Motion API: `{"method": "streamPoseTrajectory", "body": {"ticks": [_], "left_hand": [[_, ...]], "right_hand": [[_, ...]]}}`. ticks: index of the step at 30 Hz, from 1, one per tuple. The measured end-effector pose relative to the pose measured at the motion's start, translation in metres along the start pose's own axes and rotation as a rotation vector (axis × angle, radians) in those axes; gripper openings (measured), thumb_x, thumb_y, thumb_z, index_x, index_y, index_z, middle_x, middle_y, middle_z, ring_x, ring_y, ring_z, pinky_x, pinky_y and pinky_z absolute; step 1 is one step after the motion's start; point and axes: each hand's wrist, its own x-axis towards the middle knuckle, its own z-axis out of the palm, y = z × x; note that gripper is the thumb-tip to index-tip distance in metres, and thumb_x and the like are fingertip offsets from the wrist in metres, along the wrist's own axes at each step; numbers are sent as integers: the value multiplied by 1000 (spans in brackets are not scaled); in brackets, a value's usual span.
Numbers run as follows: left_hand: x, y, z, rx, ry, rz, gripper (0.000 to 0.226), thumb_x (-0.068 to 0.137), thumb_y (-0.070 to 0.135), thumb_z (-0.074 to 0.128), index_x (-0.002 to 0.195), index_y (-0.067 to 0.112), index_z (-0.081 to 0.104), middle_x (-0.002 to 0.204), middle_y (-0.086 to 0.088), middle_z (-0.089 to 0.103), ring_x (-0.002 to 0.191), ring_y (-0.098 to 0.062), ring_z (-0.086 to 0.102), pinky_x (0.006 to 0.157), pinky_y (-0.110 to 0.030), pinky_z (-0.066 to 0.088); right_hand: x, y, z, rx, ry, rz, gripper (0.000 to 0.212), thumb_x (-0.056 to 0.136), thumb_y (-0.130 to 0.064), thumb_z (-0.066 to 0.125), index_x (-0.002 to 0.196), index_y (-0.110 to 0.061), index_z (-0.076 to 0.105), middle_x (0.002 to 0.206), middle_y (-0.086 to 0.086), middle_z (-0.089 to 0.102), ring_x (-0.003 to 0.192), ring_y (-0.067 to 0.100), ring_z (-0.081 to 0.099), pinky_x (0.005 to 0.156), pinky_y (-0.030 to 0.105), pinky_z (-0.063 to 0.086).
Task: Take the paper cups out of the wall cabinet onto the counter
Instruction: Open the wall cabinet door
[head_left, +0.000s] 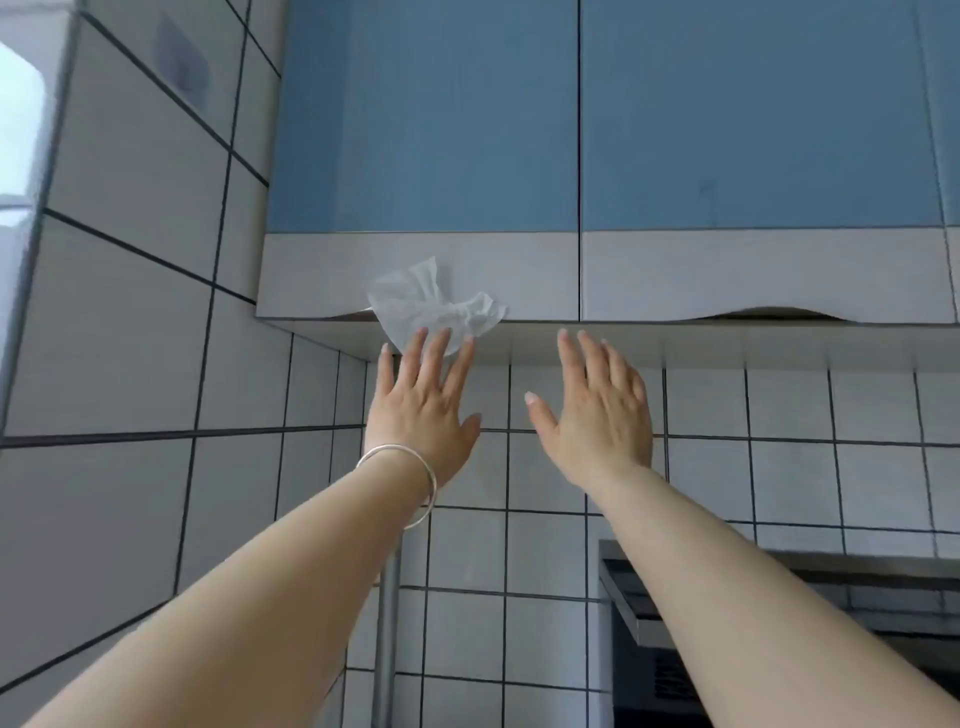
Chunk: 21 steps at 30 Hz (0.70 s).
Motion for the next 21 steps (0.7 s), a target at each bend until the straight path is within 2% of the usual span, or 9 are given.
{"method": "streamPoseTrajectory", "body": {"ticks": [3,5,8,11,14,16,17,19,21], "left_hand": [[29,-9,0,-9,131,46,71,93,48,34,151,21,2,156,-5,11,146,-24,6,119,-44,2],[48,-17,2,-13,222,84,69,89,43,45,147,17,21,148,-7,29,139,-27,26,118,-42,17],[68,-23,12,-23,367,76,55,76,35,63,123,10,53,120,-10,56,109,-32,55,101,-41,40],[81,-27,19,-52,298,48,41,78,33,58,111,8,55,109,-11,57,100,-34,54,98,-43,39],[85,-29,27,26,334,50,33,62,27,70,88,10,59,89,-9,60,81,-31,58,83,-41,48],[86,-30,32,40,376,65,32,54,22,72,80,12,57,80,-8,59,72,-30,57,74,-38,46],[86,-30,33,41,385,77,32,52,19,72,79,12,56,78,-7,58,70,-29,56,72,-36,43],[87,-29,34,44,412,92,29,51,15,66,77,13,55,76,-6,57,67,-28,55,68,-34,43],[87,-30,35,36,448,96,21,54,15,51,75,14,53,74,-4,56,64,-26,53,66,-33,42]], "right_hand": [[27,-8,6,4,88,-36,72,94,-50,32,152,-15,7,159,4,14,146,24,11,118,38,11],[42,-15,10,-8,124,-62,68,94,-46,36,150,-13,17,155,5,26,143,25,20,116,39,17],[57,-23,20,-44,211,-121,60,89,-39,50,140,-10,41,138,8,48,130,29,42,107,42,34],[68,-31,32,-69,281,-159,50,79,-34,63,123,-10,57,119,7,61,110,29,56,92,40,46],[76,-40,38,-73,349,-177,46,66,-30,72,108,-13,65,104,2,66,95,24,63,79,32,51],[82,-47,42,-76,415,-223,37,63,-21,67,100,-16,67,99,-1,67,89,22,64,76,29,48],[85,-50,43,-69,440,-247,33,65,-17,57,97,-16,67,97,-2,67,87,22,63,77,28,44],[86,-59,43,-18,446,-250,40,65,-16,35,89,-16,68,92,-1,66,83,23,63,75,26,35],[84,-67,42,33,440,-196,47,64,-19,26,85,-16,68,87,-1,66,79,24,62,70,28,40]]}}
